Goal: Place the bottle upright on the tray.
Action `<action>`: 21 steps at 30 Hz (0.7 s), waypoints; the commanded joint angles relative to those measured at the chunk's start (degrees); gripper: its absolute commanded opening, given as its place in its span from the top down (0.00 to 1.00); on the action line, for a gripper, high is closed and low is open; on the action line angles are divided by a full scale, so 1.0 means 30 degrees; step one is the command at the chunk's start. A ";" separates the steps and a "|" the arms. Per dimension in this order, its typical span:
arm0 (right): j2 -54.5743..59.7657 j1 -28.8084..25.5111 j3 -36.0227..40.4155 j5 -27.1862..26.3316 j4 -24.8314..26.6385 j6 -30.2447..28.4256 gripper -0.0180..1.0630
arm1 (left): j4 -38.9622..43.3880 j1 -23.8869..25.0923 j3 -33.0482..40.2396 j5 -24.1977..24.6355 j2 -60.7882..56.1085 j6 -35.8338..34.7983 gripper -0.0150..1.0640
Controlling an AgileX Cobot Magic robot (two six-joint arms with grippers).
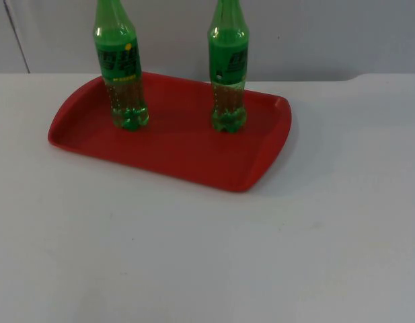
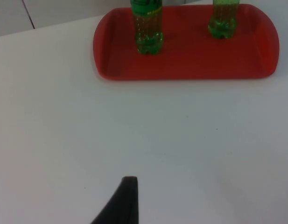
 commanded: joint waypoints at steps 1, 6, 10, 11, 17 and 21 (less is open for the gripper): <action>-0.0070 -0.0692 0.0018 -0.0050 0.0080 -0.0089 0.01 | -0.0148 -0.0081 0.0103 -0.0192 -0.0096 0.0000 0.01; -0.0070 -0.1870 0.0018 -0.0050 0.0080 -0.0089 0.01 | -0.0148 -0.0081 0.0103 -0.0192 -0.0096 0.0000 0.01; -0.0070 -0.2764 0.0018 -0.0050 0.0080 -0.0089 0.01 | -0.0148 -0.0081 0.0103 -0.0192 -0.0096 0.0000 0.01; -0.0070 -0.3106 0.0018 -0.0050 0.0080 -0.0089 0.01 | -0.0148 -0.0081 0.0103 -0.0192 -0.0096 0.0000 0.01; -0.0070 -0.4489 0.0018 -0.0050 0.0080 -0.0089 0.01 | -0.0148 -0.0081 0.0103 -0.0192 -0.0096 0.0000 0.01; -0.0070 -0.5146 0.0018 -0.0050 0.0080 -0.0057 0.01 | -0.0148 -0.0081 0.0103 -0.0192 -0.0096 0.0000 0.01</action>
